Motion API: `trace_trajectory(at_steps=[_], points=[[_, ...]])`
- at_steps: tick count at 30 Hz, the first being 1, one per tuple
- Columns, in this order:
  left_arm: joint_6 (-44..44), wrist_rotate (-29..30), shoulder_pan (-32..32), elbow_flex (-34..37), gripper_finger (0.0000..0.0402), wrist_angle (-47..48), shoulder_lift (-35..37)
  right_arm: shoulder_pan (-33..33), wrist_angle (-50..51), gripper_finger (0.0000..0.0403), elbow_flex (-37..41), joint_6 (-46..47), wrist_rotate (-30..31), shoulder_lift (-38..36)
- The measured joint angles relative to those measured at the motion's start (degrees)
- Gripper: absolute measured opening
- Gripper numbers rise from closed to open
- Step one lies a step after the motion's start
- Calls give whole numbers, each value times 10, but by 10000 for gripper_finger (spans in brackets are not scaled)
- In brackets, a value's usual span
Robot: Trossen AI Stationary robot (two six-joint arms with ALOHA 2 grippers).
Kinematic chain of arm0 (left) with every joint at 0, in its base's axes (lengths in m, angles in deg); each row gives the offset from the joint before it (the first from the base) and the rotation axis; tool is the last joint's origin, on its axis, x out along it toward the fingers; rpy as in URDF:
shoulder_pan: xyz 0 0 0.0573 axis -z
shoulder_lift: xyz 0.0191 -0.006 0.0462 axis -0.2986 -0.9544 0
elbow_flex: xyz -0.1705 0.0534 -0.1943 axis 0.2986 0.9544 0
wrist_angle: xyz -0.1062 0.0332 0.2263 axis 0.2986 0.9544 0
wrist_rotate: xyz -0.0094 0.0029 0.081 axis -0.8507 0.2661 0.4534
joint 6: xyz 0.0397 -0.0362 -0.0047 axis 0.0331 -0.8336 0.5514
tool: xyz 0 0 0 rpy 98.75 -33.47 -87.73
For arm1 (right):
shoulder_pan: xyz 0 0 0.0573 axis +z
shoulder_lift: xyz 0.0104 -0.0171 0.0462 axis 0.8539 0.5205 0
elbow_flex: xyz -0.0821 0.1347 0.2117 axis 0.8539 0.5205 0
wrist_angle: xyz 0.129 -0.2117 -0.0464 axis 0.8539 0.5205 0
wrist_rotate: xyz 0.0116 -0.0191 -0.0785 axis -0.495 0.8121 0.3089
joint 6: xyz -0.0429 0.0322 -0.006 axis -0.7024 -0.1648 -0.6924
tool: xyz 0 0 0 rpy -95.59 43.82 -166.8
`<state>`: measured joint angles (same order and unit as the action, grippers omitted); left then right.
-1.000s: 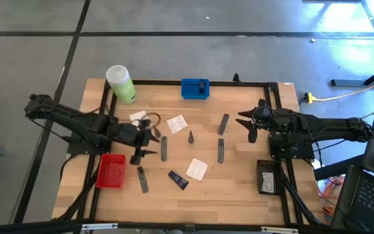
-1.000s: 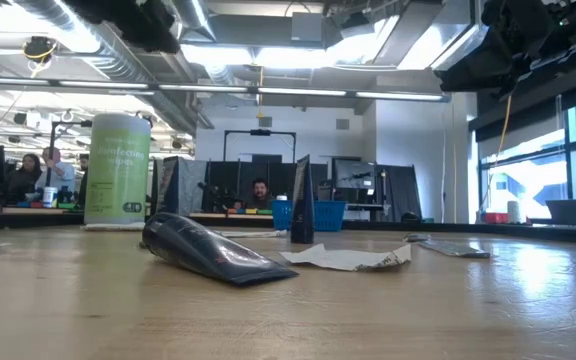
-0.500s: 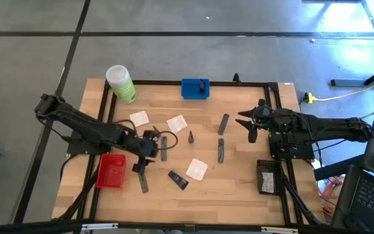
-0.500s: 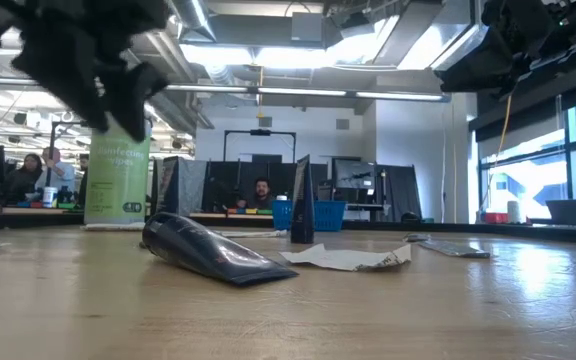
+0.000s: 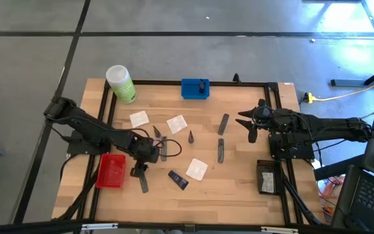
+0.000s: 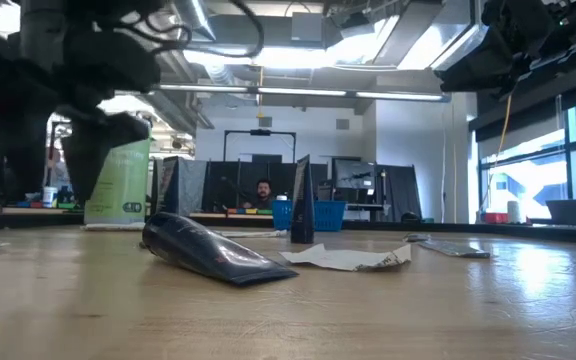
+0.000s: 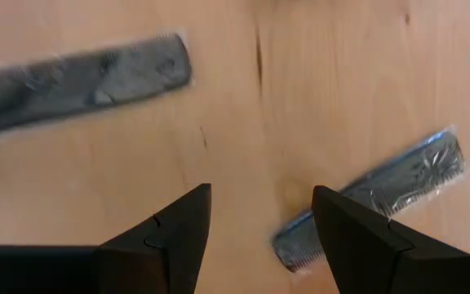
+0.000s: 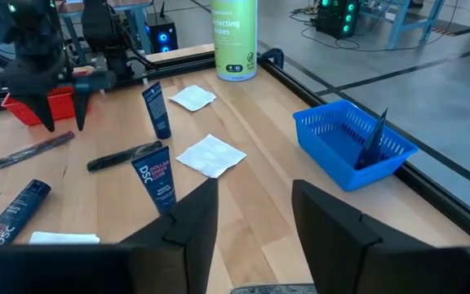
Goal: Pick & Place Travel size toiletries
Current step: Put the black hair comb into the red basket
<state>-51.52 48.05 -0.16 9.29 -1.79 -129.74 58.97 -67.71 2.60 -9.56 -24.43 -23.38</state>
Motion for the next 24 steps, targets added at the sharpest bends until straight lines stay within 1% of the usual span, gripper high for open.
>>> trace_trajectory(at_steps=[3, 9, 17, 24], points=[[0, -9, 0, 0, 212, 20, -15, 0, 0, 152, 0, 0, 0, 0], [0, -15, 0, 0, 212, 30, -37, 0, 0, 141, 0, 0, 0, 0], [-5, -49, 8, 0, 212, 30, -70, 0, 0, 132, 0, 0, 0, 0], [-20, -48, 21, -3, 212, 30, -96, 0, 0, 131, 0, 0, 0, 0]])
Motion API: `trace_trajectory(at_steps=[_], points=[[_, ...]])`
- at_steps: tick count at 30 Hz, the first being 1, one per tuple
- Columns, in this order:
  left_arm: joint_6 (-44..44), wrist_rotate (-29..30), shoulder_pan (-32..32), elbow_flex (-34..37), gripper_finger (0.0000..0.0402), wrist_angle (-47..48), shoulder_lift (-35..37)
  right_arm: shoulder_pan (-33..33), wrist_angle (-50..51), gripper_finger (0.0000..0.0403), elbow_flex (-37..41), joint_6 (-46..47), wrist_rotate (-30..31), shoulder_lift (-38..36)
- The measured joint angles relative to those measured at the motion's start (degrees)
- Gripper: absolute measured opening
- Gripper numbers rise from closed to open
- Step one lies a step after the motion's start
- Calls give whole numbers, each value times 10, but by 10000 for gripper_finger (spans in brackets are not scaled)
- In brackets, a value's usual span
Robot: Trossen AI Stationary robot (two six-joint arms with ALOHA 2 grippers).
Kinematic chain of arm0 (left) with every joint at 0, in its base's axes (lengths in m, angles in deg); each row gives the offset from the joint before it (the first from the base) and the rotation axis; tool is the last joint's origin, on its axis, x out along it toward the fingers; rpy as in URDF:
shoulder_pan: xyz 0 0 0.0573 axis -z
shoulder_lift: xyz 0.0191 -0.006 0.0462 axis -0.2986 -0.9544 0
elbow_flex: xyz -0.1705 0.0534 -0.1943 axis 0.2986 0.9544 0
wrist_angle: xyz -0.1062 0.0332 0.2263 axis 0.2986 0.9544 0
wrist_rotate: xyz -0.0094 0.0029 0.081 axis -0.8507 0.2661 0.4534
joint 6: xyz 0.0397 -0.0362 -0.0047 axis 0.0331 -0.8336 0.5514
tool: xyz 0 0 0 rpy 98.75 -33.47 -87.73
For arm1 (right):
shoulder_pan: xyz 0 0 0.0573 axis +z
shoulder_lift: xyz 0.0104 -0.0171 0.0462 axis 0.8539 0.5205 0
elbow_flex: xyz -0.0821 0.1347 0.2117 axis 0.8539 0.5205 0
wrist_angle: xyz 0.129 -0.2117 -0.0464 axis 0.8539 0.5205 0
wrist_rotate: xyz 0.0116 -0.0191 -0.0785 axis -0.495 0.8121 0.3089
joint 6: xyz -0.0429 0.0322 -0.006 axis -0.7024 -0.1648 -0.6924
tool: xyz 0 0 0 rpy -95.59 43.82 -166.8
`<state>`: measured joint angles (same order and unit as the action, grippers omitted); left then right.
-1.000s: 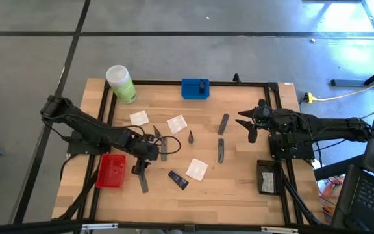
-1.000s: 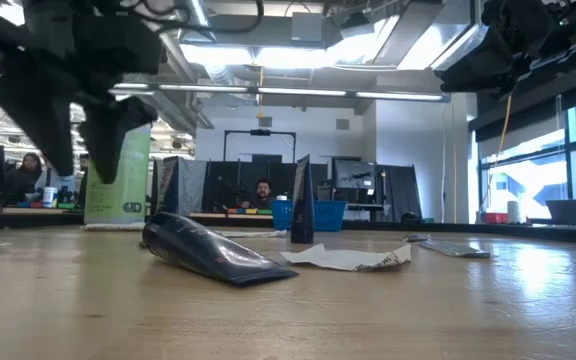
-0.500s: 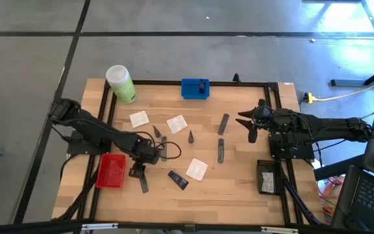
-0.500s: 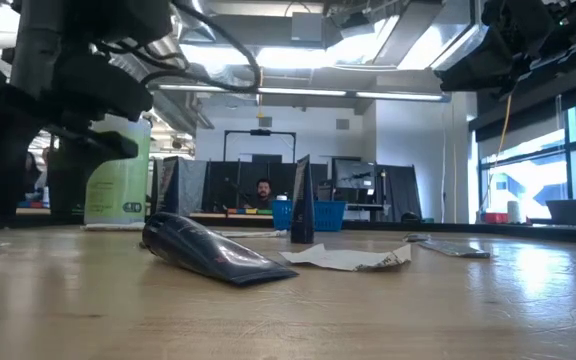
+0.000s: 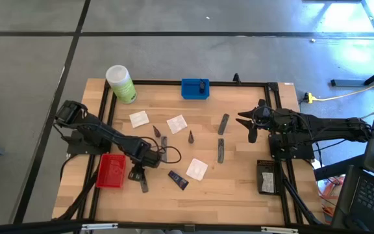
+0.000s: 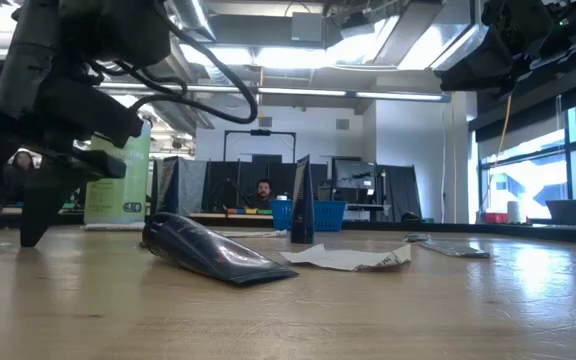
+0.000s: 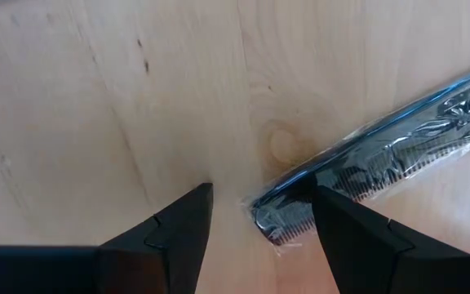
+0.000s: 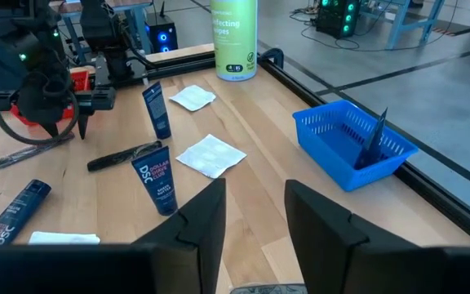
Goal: Pick & Place Travel size toiletries
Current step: Put the black hair comb into the red basket
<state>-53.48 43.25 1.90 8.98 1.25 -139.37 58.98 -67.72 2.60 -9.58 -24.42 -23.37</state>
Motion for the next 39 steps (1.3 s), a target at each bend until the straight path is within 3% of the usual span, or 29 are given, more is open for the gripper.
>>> trace_trajectory(at_steps=[10, 28, 39], points=[[-23, 14, 21, 1, 203, 5, -8, 0, 0, 150, 0, 0, 0, 0], [-40, -21, 29, 3, 72, 10, -10, 0, 0, 183, 0, 0, 0, 0], [-6, -18, 29, 3, 7, 15, -10, 0, 0, 191, 0, 0, 0, 0]])
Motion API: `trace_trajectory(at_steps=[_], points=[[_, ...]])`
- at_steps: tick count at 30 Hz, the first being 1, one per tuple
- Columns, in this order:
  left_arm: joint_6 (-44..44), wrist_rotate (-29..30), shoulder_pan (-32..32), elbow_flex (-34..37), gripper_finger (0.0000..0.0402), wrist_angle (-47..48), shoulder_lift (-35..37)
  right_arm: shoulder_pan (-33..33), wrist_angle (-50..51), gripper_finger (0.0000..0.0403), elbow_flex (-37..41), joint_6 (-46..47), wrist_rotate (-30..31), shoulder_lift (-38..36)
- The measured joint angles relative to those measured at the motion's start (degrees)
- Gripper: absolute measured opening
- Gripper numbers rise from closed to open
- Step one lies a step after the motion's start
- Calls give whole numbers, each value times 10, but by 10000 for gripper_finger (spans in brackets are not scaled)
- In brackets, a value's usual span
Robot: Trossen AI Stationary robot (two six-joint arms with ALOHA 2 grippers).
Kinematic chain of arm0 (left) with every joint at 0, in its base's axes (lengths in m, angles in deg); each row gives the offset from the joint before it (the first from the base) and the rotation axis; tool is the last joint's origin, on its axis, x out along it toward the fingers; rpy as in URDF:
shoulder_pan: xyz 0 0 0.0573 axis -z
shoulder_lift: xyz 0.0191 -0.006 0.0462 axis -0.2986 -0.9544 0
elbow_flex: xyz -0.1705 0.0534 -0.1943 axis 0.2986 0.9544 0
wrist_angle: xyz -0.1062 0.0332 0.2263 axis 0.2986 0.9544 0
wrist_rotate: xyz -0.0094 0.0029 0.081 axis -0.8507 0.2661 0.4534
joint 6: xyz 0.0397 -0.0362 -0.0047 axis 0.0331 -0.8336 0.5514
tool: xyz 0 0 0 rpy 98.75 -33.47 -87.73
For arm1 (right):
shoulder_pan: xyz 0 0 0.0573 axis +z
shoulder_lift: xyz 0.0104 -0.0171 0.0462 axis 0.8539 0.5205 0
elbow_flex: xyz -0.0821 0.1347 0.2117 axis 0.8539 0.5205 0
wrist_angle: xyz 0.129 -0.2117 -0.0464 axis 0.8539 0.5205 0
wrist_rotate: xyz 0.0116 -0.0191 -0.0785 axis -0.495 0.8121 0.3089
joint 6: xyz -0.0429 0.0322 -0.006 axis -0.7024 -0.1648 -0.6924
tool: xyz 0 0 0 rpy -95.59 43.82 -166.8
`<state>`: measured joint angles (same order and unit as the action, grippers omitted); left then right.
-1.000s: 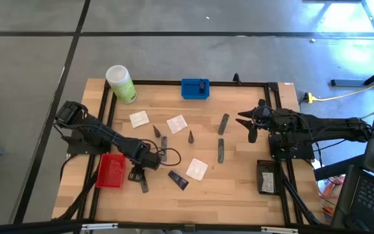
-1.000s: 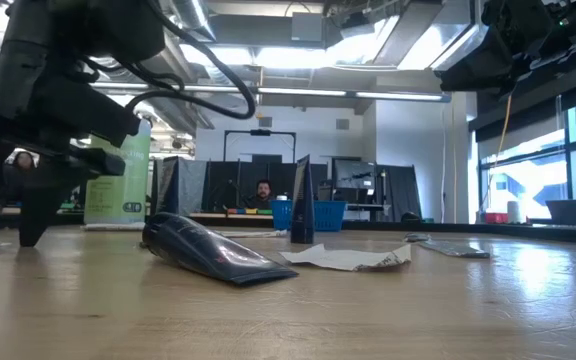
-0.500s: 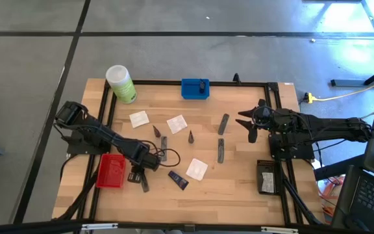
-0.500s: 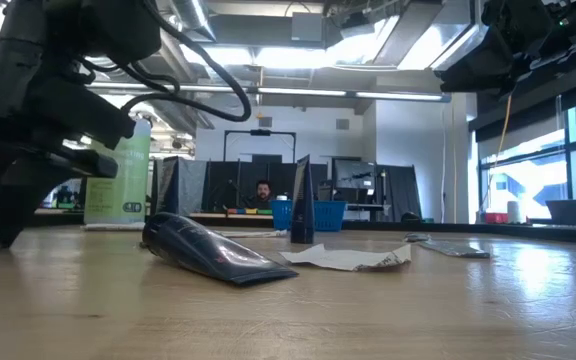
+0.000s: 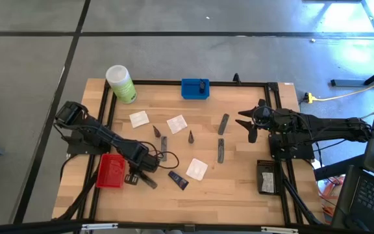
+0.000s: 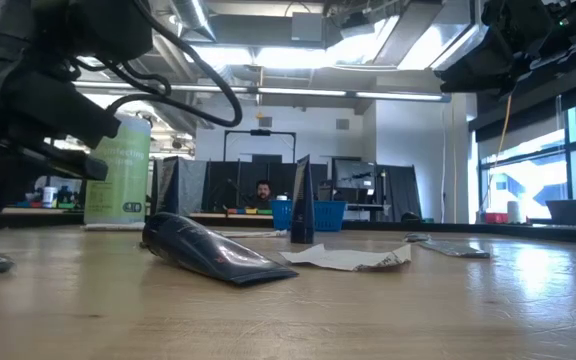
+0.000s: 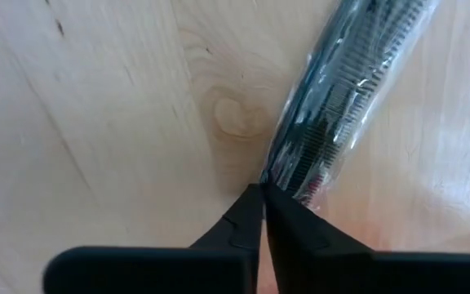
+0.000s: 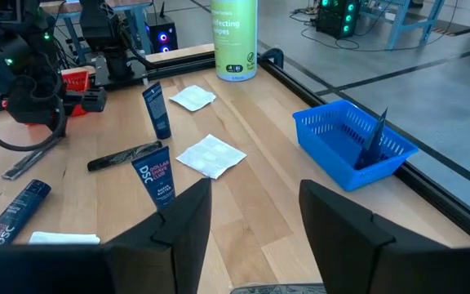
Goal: Pick & Place Travel size toiletries
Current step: Put the black hair comb into the red basket
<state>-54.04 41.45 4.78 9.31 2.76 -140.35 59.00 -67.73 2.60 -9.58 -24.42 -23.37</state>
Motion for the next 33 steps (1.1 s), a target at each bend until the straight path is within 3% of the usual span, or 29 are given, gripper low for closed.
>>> trace_trajectory(at_steps=[11, 18, 33], points=[[-7, 10, 0, -5, 2, 4, 22, 0, 0, 169, 0, 0, 0, 0], [-44, 9, -1, -45, 2, 15, 52, 0, 0, 155, 0, 0, 0, 0], [-256, -15, 0, -54, 2, 43, 59, 0, 0, 152, 0, 0, 0, 0]])
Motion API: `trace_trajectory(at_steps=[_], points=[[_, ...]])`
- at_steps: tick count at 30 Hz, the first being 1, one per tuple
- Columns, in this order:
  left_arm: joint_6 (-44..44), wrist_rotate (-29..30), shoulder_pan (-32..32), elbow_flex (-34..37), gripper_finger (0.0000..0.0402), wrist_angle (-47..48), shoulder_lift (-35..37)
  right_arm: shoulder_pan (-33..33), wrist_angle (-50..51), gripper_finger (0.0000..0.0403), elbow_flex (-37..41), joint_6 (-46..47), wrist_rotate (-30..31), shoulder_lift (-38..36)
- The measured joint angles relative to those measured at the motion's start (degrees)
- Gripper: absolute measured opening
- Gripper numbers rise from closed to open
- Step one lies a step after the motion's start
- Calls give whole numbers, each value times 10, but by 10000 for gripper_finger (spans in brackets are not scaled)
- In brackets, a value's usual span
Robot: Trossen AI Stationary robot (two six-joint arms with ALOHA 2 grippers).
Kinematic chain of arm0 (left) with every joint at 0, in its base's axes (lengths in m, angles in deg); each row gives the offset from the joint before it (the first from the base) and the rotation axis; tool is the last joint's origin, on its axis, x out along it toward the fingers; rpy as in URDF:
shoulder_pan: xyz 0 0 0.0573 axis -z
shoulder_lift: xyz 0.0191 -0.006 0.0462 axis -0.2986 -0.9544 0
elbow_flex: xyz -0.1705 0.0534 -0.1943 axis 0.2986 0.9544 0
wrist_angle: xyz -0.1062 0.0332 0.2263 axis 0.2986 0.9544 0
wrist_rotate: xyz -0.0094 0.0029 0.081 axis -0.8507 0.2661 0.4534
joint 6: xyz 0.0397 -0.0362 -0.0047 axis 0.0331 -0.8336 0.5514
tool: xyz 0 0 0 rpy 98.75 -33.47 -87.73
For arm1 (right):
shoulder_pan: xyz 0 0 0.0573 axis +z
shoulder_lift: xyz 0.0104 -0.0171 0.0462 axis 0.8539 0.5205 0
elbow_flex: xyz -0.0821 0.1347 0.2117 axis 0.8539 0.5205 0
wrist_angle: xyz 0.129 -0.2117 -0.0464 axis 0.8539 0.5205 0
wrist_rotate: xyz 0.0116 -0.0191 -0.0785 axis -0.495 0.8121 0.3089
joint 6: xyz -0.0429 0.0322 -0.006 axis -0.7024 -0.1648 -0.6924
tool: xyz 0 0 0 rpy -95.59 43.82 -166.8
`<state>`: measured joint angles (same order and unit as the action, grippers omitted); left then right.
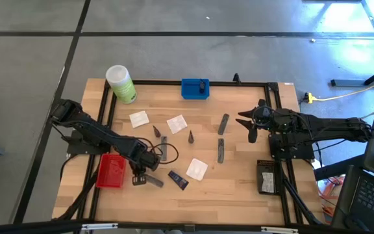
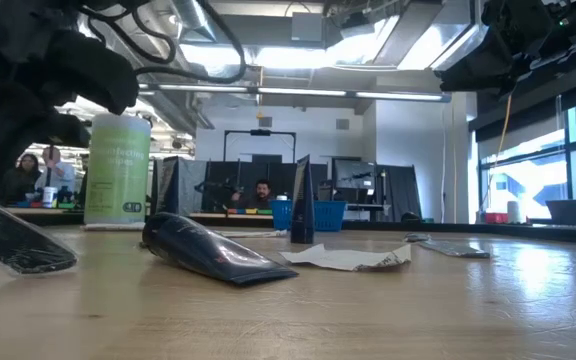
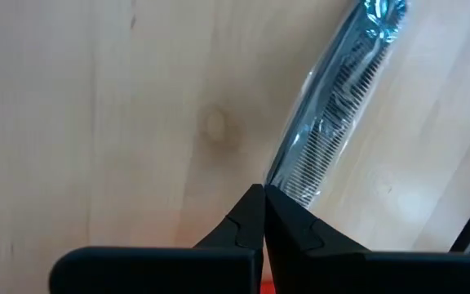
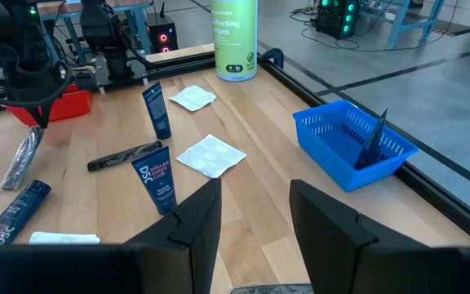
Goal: Pick & Place Travel size toiletries
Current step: Put the black hair comb into the red basket
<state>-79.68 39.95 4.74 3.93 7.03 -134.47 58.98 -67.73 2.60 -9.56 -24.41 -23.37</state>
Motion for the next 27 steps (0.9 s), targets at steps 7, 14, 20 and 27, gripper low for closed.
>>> trace_trajectory(at_steps=[7, 14, 20, 27], points=[[-27, -1, 8, 0, 2, 11, 0, 0, 0, 168, 0, 0, 0, 0], [-28, 1, 16, -1, 2, 10, 0, 0, 0, 183, 0, 0, 0, 0], [-28, 1, 15, -1, 2, 10, 1, 0, 0, 192, 0, 0, 0, 0], [-28, 2, 15, -1, 2, 10, 1, 0, 0, 198, 0, 0, 2, 0]])
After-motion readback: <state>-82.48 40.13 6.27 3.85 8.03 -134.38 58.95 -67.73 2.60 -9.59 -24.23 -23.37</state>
